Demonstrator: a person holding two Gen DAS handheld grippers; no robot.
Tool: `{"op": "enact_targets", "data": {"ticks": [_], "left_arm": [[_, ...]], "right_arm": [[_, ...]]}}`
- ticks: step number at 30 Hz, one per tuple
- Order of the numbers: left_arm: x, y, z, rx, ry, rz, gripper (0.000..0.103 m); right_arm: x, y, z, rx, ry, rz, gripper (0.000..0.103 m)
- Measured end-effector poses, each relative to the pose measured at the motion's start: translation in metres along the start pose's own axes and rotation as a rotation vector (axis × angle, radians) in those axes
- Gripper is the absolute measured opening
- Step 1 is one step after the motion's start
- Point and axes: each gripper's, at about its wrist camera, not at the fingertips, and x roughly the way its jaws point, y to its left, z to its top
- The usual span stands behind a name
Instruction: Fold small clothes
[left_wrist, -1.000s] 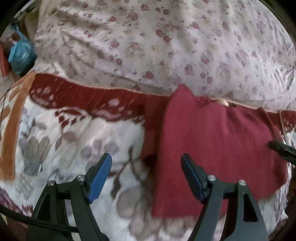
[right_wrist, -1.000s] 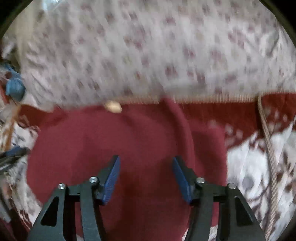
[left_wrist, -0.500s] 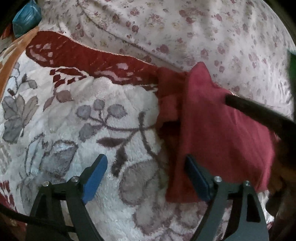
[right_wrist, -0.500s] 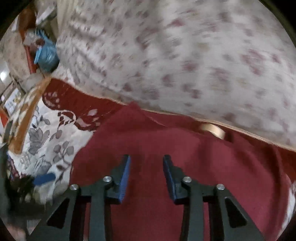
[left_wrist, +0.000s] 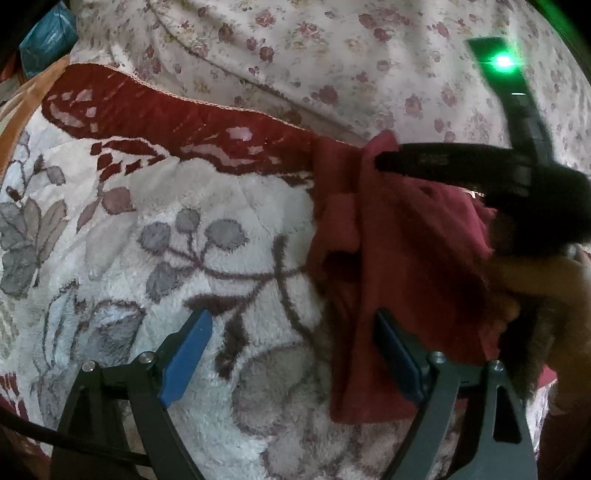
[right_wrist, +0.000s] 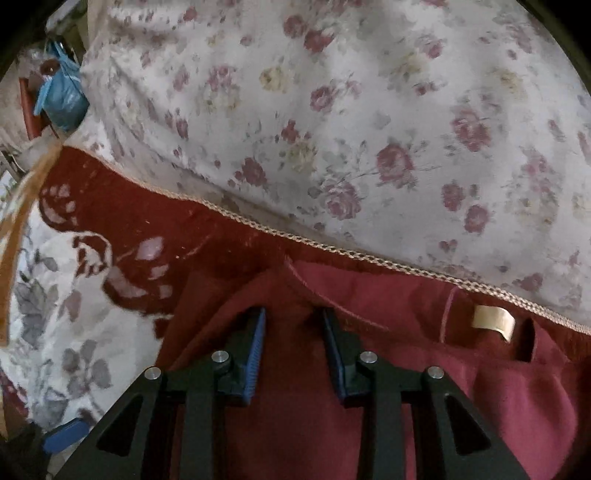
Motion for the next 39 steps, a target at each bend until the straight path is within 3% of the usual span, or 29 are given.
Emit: {"op": "enact_targets", "data": {"ticks": [5,15,22,26,34,39], "left_arm": [[-0.001,0.000,-0.002,-0.004,-0.005,0.005,0.088],[0.000,0.000,0.001,-0.012,0.001,0.005,0.091],[0.002,-0.002,0.003,-0.016,0.004,0.006,0.092],[0.000,-0.001,0.003,-0.028,0.001,-0.002,0.092],[-0.008,0.000,0.002,-0.045,-0.014,-0.014,0.092],[-0.007,-0.001,0.000,-0.046,-0.011,-0.019,0.092]], "right_arm": [[-0.016,-0.006,-0.005,0.017,-0.011,0.013,0.035],[0.021,0.003,0.003,0.031,0.015,0.017,0.042],[0.017,-0.004,0.001,0.066,0.012,0.048,0.044],[-0.014,-0.019,-0.015,0.116,-0.033,0.101,0.065],[-0.053,-0.042,-0.040,0.108,-0.046,0.111,0.065],[-0.054,-0.025,-0.032,0.109,-0.028,0.154,0.083]]}}
